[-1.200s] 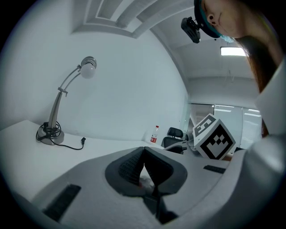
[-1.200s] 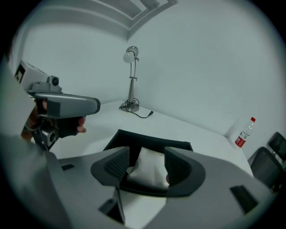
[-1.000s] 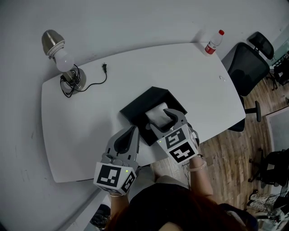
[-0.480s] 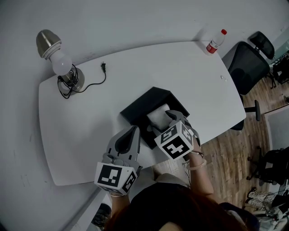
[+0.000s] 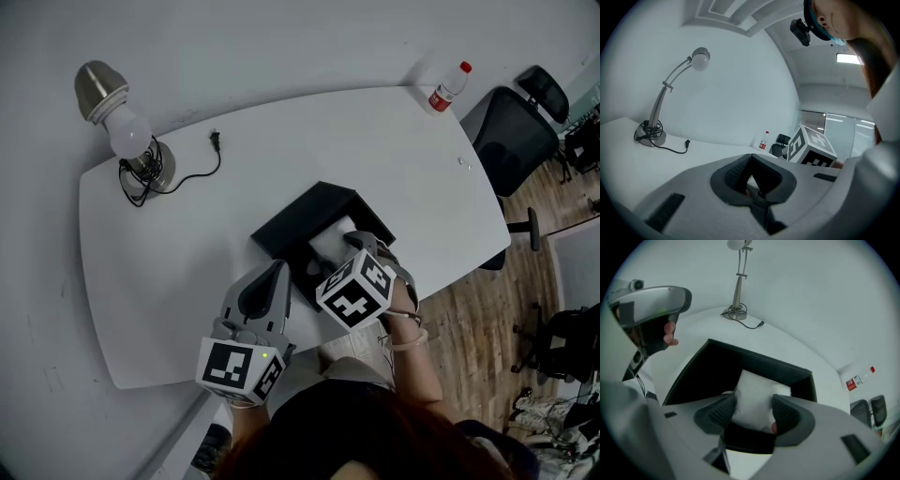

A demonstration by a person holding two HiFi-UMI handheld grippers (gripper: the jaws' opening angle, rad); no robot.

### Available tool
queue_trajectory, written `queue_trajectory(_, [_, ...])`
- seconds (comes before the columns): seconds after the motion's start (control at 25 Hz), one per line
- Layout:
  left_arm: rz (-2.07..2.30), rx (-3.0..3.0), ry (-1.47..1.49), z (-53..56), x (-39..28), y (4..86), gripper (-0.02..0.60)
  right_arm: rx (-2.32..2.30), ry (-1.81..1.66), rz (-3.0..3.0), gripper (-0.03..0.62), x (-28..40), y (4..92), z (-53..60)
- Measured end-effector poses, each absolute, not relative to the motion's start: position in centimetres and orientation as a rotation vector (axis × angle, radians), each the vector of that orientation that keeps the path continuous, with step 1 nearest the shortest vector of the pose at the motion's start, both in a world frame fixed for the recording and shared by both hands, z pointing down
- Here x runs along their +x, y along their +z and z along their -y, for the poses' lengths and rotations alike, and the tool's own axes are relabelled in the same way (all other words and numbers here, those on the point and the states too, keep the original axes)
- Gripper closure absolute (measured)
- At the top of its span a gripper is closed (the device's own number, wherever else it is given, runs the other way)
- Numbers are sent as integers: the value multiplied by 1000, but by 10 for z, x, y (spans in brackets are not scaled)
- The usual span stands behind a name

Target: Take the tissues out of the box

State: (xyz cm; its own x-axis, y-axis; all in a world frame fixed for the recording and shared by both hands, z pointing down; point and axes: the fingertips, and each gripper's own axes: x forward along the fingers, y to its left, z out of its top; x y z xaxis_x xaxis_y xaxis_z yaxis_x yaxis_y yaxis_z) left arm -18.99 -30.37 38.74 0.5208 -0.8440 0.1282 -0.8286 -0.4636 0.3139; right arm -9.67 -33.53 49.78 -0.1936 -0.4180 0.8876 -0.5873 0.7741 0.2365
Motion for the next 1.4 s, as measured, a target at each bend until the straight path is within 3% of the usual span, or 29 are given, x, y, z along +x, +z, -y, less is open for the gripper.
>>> queue_trajectory(0.4, [1418,2433,-71,297,-193,382,560,787,145,1855,385,-94,492,337])
queue_trajectory(1.4, [1506,2481,-46,251,-178,353,560,957,-49,2105,395,-88,414,313])
